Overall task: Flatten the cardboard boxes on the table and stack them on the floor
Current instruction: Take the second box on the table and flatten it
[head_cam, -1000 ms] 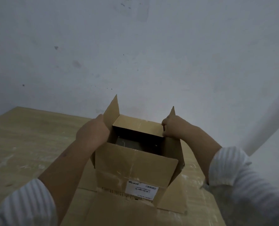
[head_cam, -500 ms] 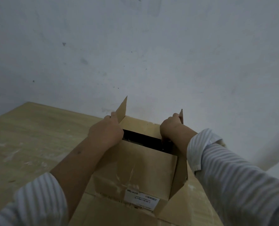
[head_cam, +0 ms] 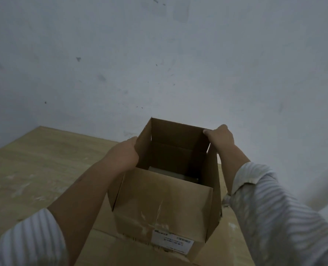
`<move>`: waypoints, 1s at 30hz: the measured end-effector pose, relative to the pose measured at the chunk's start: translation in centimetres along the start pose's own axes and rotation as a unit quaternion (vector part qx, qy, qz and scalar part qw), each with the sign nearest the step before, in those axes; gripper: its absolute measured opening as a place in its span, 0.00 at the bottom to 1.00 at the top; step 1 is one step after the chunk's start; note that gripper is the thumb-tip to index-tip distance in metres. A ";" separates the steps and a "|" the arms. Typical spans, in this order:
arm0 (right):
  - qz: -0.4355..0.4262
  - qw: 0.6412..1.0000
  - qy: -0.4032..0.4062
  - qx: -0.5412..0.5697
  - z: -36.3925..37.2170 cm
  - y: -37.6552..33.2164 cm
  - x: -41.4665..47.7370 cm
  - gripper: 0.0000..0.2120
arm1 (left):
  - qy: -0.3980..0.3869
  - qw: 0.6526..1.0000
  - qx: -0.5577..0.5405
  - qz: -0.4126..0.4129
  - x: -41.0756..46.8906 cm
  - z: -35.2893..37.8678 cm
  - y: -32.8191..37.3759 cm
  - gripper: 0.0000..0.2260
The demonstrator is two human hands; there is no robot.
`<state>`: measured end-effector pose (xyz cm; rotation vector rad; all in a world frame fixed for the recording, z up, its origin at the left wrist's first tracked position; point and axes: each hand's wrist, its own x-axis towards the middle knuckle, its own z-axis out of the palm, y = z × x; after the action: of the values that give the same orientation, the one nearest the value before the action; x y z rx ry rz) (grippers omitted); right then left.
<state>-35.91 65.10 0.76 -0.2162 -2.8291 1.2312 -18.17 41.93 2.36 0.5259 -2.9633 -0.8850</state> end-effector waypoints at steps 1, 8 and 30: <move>0.001 1.000 -0.003 0.008 0.0 -0.1 -0.3 0.15 | -0.007 1.000 -0.009 0.005 0.0 -0.1 -0.1 0.25; 0.074 0.983 -0.108 0.126 -1.6 2.3 -7.0 0.06 | -0.033 0.997 -0.074 0.007 0.3 0.1 -0.8 0.26; 0.100 0.986 -0.023 0.129 -1.4 0.9 -24.8 0.13 | -0.023 0.918 0.267 0.292 -1.5 -0.4 -2.1 0.29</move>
<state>-11.14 63.13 1.35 -0.4741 -2.7000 1.6442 -16.10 40.56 1.71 -0.3970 -3.0803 -0.0325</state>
